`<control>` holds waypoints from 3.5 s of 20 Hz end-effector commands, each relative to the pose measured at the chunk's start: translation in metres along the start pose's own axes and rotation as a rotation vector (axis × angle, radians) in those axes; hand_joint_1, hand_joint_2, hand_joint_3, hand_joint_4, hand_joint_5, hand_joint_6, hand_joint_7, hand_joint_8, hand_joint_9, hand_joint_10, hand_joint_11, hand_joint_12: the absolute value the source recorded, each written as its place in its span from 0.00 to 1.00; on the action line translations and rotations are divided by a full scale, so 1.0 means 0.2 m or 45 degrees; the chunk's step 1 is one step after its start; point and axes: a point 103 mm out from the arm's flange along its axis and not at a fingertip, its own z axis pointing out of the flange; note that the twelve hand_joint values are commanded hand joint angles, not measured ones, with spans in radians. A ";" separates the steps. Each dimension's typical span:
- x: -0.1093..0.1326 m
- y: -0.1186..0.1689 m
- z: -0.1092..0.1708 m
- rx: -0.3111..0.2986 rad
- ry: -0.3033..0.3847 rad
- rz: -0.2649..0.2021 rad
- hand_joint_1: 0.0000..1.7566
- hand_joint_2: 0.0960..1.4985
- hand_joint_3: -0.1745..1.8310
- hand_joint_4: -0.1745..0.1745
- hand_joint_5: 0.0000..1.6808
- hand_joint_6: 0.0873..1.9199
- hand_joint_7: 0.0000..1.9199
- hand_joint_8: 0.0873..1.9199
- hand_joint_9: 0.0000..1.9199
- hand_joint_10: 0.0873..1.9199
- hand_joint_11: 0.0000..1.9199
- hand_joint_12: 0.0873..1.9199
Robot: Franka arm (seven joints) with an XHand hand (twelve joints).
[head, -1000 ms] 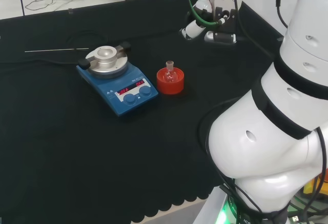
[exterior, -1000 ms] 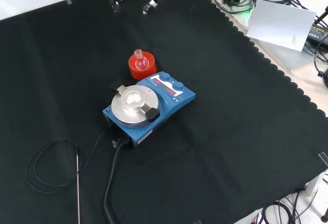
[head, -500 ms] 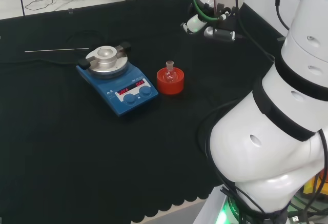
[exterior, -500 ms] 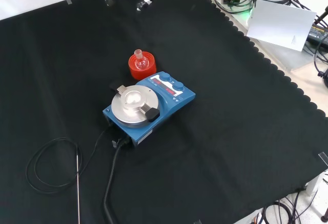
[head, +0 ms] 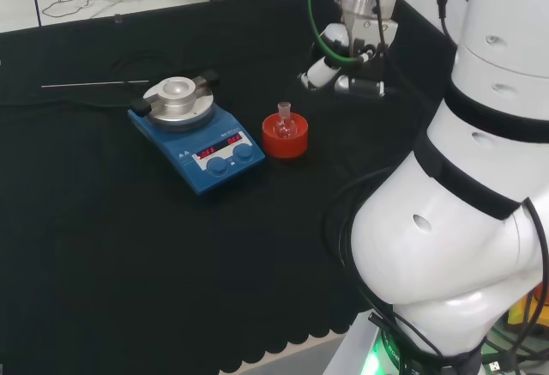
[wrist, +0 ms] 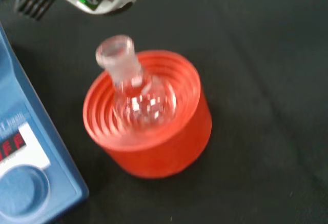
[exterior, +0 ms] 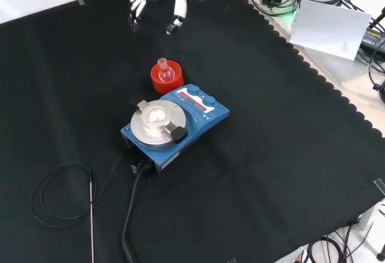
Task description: Pick up the round-bottom flask.
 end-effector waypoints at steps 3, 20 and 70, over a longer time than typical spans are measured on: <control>-0.01 0.06 0.14 0.007 -0.027 -0.012 0.47 0.37 0.41 0.37 0.33 0.03 0.15 0.33 0.24 0.32 0.09 0.72; 0.07 0.11 0.31 0.094 -0.061 -0.055 0.55 0.34 0.44 0.33 0.34 0.06 0.15 0.34 0.24 0.32 0.10 0.71; 0.11 0.22 0.41 -0.097 -0.110 -0.113 0.55 0.33 0.45 0.23 0.43 0.41 0.20 0.35 0.31 0.31 0.18 0.69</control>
